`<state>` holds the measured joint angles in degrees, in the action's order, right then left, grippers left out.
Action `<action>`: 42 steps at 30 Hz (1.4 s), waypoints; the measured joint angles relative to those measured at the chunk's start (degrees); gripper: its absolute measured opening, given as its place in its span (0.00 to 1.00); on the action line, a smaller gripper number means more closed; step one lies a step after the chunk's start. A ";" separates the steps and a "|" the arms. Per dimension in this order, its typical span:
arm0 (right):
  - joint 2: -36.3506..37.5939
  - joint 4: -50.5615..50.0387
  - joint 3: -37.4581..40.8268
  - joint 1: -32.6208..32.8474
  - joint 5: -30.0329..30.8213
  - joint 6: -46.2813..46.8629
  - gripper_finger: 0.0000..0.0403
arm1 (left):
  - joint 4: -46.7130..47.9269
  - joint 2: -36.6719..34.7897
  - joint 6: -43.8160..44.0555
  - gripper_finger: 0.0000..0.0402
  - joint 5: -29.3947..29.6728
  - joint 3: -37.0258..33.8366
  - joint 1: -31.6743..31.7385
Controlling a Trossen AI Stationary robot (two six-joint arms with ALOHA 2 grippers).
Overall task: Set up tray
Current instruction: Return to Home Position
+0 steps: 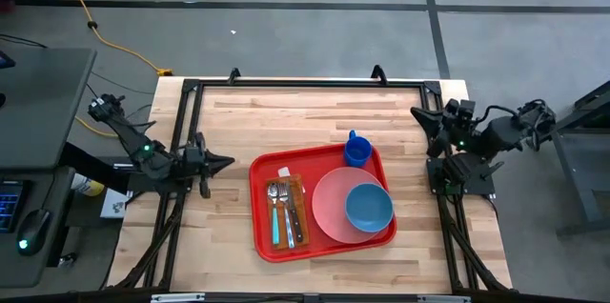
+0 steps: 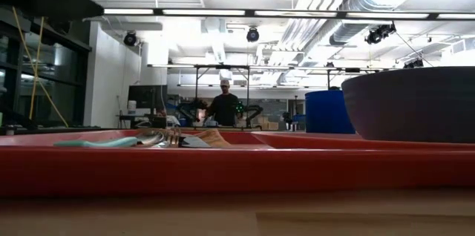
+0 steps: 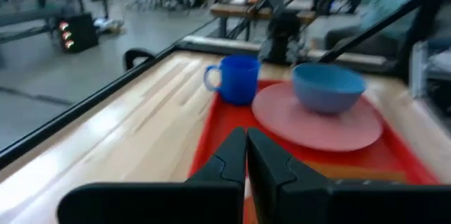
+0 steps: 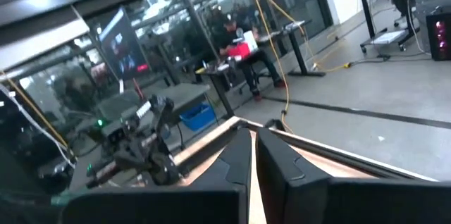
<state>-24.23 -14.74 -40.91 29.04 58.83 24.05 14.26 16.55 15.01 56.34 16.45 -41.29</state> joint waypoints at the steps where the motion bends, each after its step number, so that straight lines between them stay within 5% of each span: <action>1: -0.03 1.94 0.81 0.00 0.19 -0.56 0.00 | -4.05 -0.08 -2.09 0.11 -0.85 -1.37 0.04; 6: -0.13 7.54 2.44 0.00 0.46 -3.41 0.00 | -20.03 -0.06 -11.59 0.11 -3.78 -7.48 1.09; 10: -0.13 9.25 2.44 0.00 0.36 -5.66 0.00 | -26.89 -0.12 -16.43 0.11 -12.81 -10.70 6.49; 19: -1.93 11.73 2.44 -0.02 3.72 -8.67 0.00 | -36.04 -0.11 -16.52 0.11 -37.47 -15.58 31.35; 25: -7.60 22.72 2.45 -0.17 3.63 -17.11 0.00 | -38.76 -0.14 -16.22 0.11 -54.66 -15.61 47.83; 33: -12.73 29.24 3.51 -0.22 3.33 -16.49 0.00 | -38.62 -0.17 -16.02 0.11 -66.82 -15.68 60.43; 35: -12.81 38.24 7.69 -0.29 2.93 -17.75 0.00 | -38.57 -0.13 -16.02 0.11 -68.01 -15.71 61.91; 39: -13.08 72.60 20.06 -1.75 -5.05 -29.19 0.00 | -38.51 -0.15 -16.02 0.11 -68.50 -15.74 63.53; 42: -13.24 83.37 25.01 -1.43 -4.40 -33.26 0.00 | -38.04 -0.12 -16.02 0.11 -68.08 -15.76 63.42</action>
<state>-37.47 68.63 -15.91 27.61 54.43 -9.21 -23.78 16.43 -1.02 -11.74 0.69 22.13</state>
